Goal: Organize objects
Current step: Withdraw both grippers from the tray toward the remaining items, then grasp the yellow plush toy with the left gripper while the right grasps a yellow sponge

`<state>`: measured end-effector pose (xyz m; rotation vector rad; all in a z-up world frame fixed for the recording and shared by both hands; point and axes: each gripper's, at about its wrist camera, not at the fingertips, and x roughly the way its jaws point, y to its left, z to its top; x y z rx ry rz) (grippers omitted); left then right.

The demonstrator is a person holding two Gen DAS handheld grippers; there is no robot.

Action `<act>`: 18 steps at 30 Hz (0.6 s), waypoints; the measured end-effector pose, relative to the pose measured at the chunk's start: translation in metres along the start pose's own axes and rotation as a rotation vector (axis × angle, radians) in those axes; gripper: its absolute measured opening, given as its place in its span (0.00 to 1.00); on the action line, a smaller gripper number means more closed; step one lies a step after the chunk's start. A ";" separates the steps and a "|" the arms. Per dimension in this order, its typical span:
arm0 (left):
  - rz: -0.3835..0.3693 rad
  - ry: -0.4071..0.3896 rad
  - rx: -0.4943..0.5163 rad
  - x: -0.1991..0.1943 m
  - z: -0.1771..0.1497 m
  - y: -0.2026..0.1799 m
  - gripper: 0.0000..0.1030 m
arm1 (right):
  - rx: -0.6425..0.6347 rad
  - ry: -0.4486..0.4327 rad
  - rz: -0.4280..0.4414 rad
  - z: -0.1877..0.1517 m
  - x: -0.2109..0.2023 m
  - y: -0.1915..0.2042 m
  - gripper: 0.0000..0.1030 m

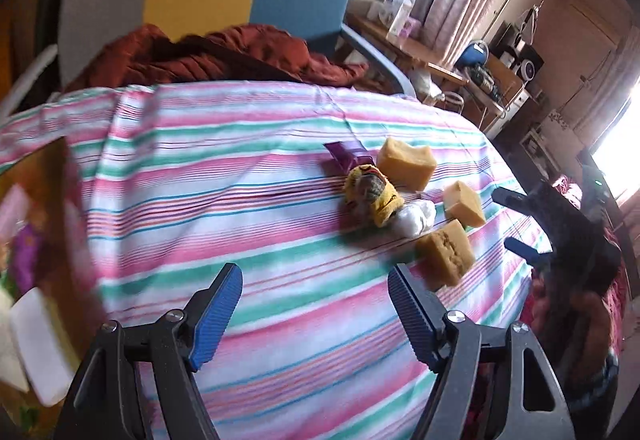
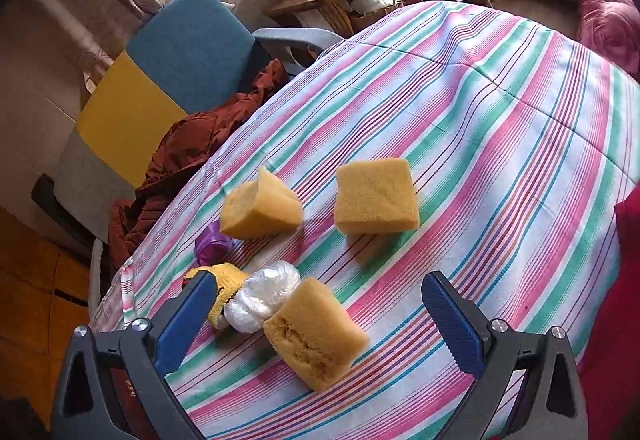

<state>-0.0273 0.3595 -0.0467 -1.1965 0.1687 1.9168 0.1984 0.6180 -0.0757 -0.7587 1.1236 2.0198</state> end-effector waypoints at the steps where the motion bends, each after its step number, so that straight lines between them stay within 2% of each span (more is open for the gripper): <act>1: -0.008 0.010 0.001 0.008 0.004 -0.003 0.74 | -0.006 0.007 0.008 -0.001 0.001 0.001 1.00; 5: -0.025 0.071 -0.015 0.048 0.024 -0.015 0.73 | -0.022 0.025 0.029 -0.002 0.004 0.005 1.00; 8: -0.026 0.086 -0.014 0.072 0.037 -0.024 0.73 | -0.031 0.037 0.040 -0.002 0.006 0.006 1.00; 16: -0.102 0.121 -0.072 0.123 0.068 -0.042 0.73 | -0.021 0.070 0.073 -0.002 0.012 0.005 1.00; 18: -0.091 0.128 -0.072 0.138 0.073 -0.046 0.73 | -0.023 0.076 0.075 -0.003 0.013 0.005 1.00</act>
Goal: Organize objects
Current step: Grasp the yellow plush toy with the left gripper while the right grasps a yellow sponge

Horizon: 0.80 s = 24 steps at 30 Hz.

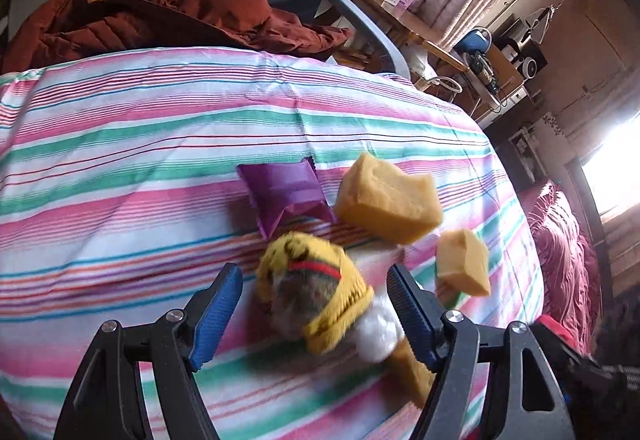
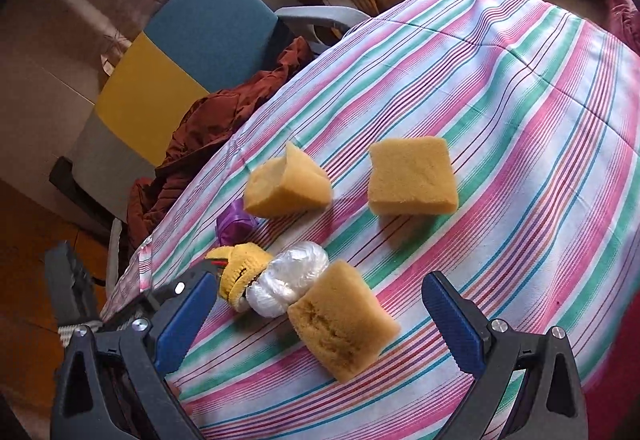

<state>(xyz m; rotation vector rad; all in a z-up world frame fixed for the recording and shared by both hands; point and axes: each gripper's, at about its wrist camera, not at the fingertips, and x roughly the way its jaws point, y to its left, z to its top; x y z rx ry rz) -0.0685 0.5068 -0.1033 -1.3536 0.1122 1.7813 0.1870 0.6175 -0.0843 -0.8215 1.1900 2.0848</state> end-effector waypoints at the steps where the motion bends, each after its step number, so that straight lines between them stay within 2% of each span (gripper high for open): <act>1: 0.014 0.010 0.004 0.008 0.002 -0.001 0.73 | 0.001 0.001 0.002 0.000 0.000 0.000 1.00; 3: 0.061 0.047 0.026 0.027 0.001 -0.002 0.72 | 0.008 -0.002 0.003 0.000 0.000 -0.002 1.00; 4: 0.072 0.039 0.042 0.031 -0.001 -0.002 0.69 | 0.016 -0.007 0.002 0.001 -0.001 -0.003 1.00; 5: 0.088 -0.005 0.084 0.030 -0.004 -0.005 0.65 | 0.023 -0.015 0.001 0.002 -0.002 -0.005 1.00; 7: 0.119 -0.016 0.142 0.030 -0.009 -0.008 0.61 | 0.040 -0.034 0.001 0.004 -0.006 -0.009 1.00; 9: 0.128 -0.021 0.160 0.028 -0.011 -0.006 0.54 | 0.053 -0.042 0.002 0.005 -0.007 -0.012 1.00; 10: 0.134 -0.019 0.161 0.026 -0.011 -0.005 0.45 | 0.056 -0.039 0.003 0.006 -0.006 -0.012 1.00; 11: 0.128 -0.011 0.149 0.023 -0.010 -0.002 0.41 | 0.061 -0.036 0.004 0.006 -0.006 -0.013 1.00; 18: 0.158 -0.027 0.104 -0.010 -0.032 0.032 0.39 | 0.080 -0.005 -0.029 0.007 0.003 -0.020 1.00; 24: 0.206 -0.058 0.084 -0.045 -0.072 0.053 0.39 | -0.090 0.132 -0.122 -0.003 0.035 0.005 1.00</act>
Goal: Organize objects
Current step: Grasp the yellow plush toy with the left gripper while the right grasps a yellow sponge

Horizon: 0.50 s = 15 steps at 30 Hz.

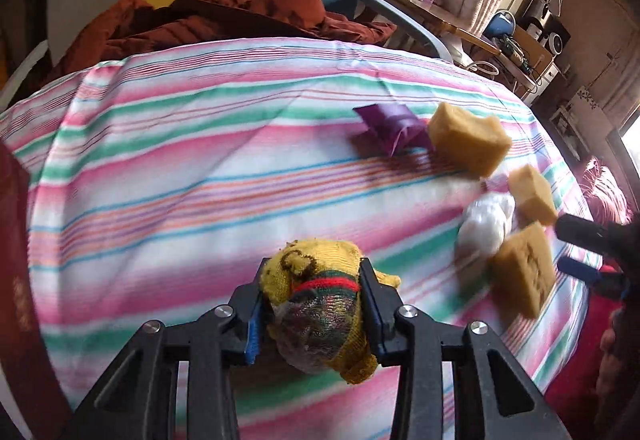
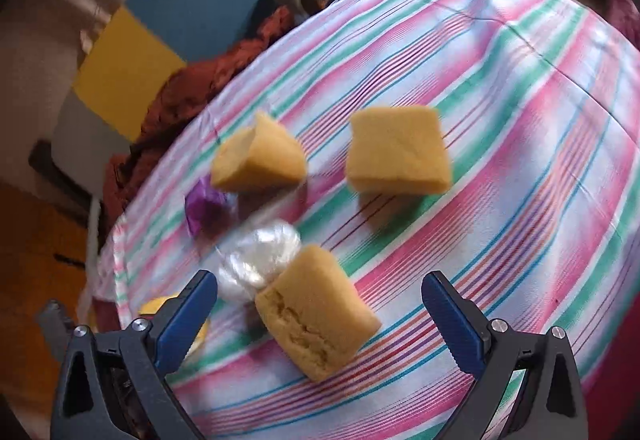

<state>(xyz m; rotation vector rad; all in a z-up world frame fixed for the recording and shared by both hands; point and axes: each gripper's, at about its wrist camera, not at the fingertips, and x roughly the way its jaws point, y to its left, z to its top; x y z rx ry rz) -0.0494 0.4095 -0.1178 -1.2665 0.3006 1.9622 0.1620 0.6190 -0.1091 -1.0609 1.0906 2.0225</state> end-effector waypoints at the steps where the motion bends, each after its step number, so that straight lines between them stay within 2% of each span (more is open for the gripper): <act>1: 0.005 -0.004 0.001 -0.004 -0.006 0.001 0.39 | -0.031 0.004 -0.026 -0.001 0.002 0.005 1.00; 8: 0.024 -0.069 0.048 -0.030 -0.048 0.008 0.39 | -0.223 0.082 -0.218 -0.013 0.031 0.027 1.00; 10: 0.017 -0.086 0.061 -0.029 -0.050 0.009 0.40 | -0.286 0.080 -0.261 -0.016 0.035 0.034 0.87; 11: 0.003 -0.092 0.055 -0.028 -0.050 0.012 0.40 | -0.307 0.085 -0.257 -0.018 0.036 0.038 0.67; 12: -0.009 -0.097 0.052 -0.027 -0.050 0.014 0.40 | -0.331 0.088 -0.272 -0.020 0.038 0.041 0.63; 15: -0.009 -0.137 0.098 -0.027 -0.055 0.012 0.40 | -0.369 0.074 -0.300 -0.023 0.037 0.045 0.60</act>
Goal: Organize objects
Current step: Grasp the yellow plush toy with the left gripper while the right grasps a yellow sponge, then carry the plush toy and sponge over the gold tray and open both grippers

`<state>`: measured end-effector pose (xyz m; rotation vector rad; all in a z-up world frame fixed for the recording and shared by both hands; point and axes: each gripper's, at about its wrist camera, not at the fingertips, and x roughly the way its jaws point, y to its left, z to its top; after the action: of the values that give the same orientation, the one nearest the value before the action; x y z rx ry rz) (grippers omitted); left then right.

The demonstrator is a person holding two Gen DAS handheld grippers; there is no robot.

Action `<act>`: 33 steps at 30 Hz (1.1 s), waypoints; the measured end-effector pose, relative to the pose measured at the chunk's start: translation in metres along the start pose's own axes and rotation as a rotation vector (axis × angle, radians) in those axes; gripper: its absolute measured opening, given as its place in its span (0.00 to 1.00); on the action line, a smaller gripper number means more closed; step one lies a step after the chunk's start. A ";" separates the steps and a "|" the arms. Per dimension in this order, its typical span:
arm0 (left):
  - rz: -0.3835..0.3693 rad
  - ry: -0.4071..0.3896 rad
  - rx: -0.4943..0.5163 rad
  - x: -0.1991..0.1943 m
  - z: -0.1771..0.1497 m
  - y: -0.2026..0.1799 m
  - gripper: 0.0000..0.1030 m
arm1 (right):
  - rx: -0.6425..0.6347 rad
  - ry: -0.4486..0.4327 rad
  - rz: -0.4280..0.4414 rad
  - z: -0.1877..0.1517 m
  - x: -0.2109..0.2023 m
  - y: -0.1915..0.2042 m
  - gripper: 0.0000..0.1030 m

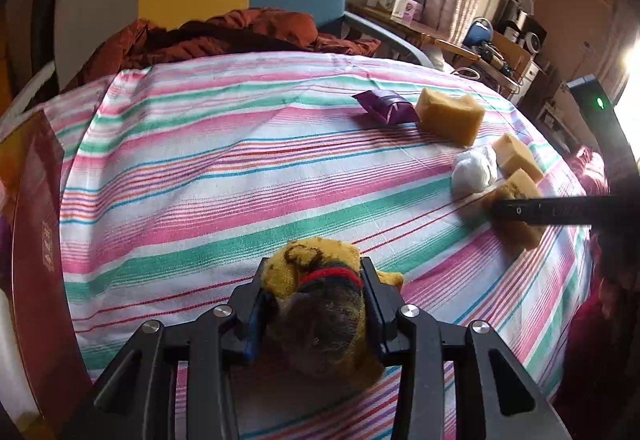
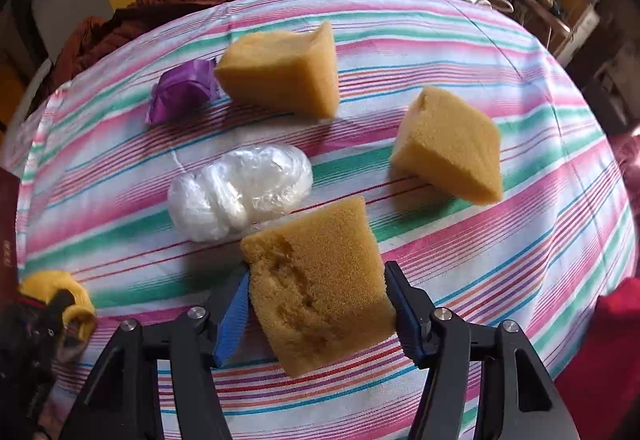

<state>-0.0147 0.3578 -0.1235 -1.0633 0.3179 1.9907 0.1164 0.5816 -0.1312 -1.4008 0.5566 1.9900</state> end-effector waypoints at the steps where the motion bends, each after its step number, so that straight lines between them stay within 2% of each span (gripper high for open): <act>1: 0.005 -0.014 0.012 -0.001 -0.002 -0.001 0.40 | 0.001 0.001 0.001 0.000 0.000 -0.001 0.60; 5: 0.006 -0.020 0.007 0.000 -0.003 -0.001 0.40 | 0.016 0.008 0.018 0.000 -0.001 -0.004 0.60; 9: 0.024 -0.032 0.023 0.000 -0.004 -0.004 0.40 | 0.034 0.003 0.077 -0.001 -0.005 -0.009 0.60; 11: 0.027 -0.037 0.027 0.000 -0.005 -0.005 0.40 | 0.038 -0.001 0.173 -0.002 -0.010 -0.004 0.59; 12: 0.027 -0.038 0.027 0.000 -0.005 -0.005 0.40 | 0.013 -0.004 0.240 -0.003 -0.013 0.002 0.59; 13: 0.029 -0.040 0.029 0.000 -0.006 -0.005 0.40 | -0.022 0.009 0.273 -0.004 -0.012 0.011 0.60; 16: 0.038 -0.044 0.037 0.000 -0.006 -0.006 0.40 | -0.179 0.043 0.236 -0.012 -0.008 0.044 0.60; 18: 0.042 -0.048 0.041 0.000 -0.007 -0.007 0.41 | -0.233 0.036 0.213 -0.015 -0.009 0.056 0.60; 33: 0.085 -0.065 0.077 -0.003 -0.008 -0.014 0.40 | -0.270 -0.001 0.190 -0.015 -0.013 0.062 0.60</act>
<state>0.0018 0.3604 -0.1244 -0.9486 0.4083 2.0668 0.0855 0.5241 -0.1253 -1.5546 0.4460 2.2858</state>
